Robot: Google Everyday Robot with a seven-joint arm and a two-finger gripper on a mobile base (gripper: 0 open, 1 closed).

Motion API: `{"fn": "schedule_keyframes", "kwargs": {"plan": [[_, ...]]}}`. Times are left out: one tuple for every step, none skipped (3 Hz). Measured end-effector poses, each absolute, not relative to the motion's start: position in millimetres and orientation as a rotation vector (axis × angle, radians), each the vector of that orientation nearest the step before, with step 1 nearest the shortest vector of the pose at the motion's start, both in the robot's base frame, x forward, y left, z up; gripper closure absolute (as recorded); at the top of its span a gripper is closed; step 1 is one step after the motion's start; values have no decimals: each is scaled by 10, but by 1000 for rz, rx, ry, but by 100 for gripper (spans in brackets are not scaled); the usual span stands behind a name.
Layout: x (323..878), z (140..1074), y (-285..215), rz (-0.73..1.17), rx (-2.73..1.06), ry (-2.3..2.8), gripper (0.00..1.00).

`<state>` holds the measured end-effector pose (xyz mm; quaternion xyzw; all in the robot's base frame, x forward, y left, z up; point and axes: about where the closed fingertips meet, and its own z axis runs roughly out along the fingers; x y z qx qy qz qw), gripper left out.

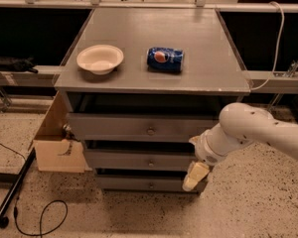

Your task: Open middle drawer

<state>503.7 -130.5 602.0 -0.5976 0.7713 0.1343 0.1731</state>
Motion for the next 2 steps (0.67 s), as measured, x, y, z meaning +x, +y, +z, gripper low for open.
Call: {"fn": "schedule_keyframes", "kwargs": {"plan": [[5052, 5830, -1360, 468, -1626, 2188, 0], [5213, 5373, -1174, 594, -1588, 2183, 0]]}}
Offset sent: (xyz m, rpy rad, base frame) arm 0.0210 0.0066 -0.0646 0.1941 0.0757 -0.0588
